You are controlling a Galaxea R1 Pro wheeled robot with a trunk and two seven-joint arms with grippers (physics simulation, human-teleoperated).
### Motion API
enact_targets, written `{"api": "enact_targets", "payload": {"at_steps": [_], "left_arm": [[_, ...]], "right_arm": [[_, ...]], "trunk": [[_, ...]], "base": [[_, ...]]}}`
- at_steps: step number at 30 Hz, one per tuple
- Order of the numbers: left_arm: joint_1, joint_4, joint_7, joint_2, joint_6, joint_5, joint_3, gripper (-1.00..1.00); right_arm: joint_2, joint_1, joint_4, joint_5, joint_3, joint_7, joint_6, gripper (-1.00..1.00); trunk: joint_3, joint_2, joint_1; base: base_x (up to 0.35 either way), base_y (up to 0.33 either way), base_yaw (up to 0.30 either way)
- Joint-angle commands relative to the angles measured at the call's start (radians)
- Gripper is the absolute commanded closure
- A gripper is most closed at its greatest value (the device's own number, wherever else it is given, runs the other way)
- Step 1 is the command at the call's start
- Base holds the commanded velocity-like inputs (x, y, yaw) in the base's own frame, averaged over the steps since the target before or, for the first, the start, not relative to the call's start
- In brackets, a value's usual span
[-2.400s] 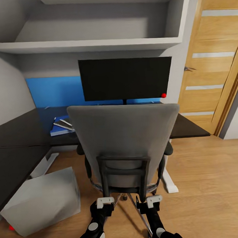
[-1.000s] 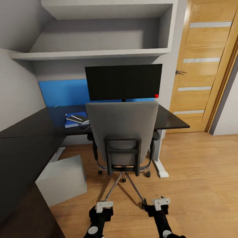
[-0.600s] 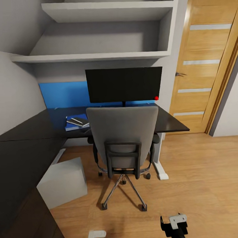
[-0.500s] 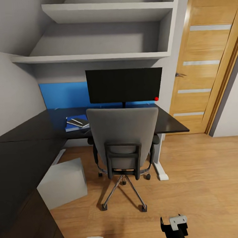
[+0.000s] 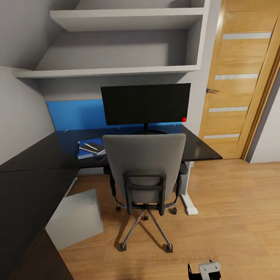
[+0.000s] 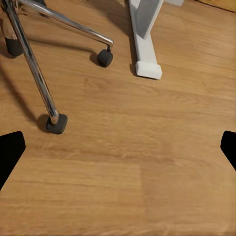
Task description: In the bedroom, organize the workspace by keeping the computer under the desk, ensuring the monitor is on the desk, placing the keyboard on the desk next to the monitor, placing the mouse on the desk next to the keyboard, moving the folder from the swivel chair onto the desk next to the mouse, stacking the notebook on top of the folder with the pen on top of the notebook, and positioning the swivel chair next to the desk.
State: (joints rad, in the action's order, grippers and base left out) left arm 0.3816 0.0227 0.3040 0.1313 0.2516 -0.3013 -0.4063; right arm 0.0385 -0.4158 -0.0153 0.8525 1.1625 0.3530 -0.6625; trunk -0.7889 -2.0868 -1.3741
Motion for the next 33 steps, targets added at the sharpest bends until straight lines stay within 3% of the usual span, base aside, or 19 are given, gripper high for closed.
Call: {"api": "enact_targets", "payload": {"at_steps": [1, 4, 10, 33], "left_arm": [[0.0, -0.001, 0.003, 0.0, 0.016, -0.009, -0.008, -1.0], [0.0, -0.001, 0.004, -0.004, 0.055, -0.009, -0.008, -1.0], [0.0, -0.001, 0.003, -0.017, 0.054, -0.009, -0.008, -1.0], [0.0, -0.001, 0.003, -0.013, 0.046, -0.009, -0.01, -1.0]], "right_arm": [[0.0, 0.0, -0.001, 0.002, 0.008, 0.006, -0.001, -1.0], [0.007, 0.013, -0.005, 0.001, 0.005, 0.001, 0.007, -1.0], [0.008, 0.018, -0.005, 0.0, 0.006, 0.001, 0.008, -1.0], [0.008, 0.019, -0.005, 0.0, 0.006, 0.001, 0.007, -1.0]], "trunk": [[0.002, 0.007, 0.004], [0.012, 0.028, 0.016], [0.03, 0.07, 0.039], [0.103, 0.231, 0.127]], "base": [[0.0, 0.0, 0.0], [0.0, 0.0, 0.0], [0.0, 0.0, 0.0], [0.0, 0.0, 0.0]]}}
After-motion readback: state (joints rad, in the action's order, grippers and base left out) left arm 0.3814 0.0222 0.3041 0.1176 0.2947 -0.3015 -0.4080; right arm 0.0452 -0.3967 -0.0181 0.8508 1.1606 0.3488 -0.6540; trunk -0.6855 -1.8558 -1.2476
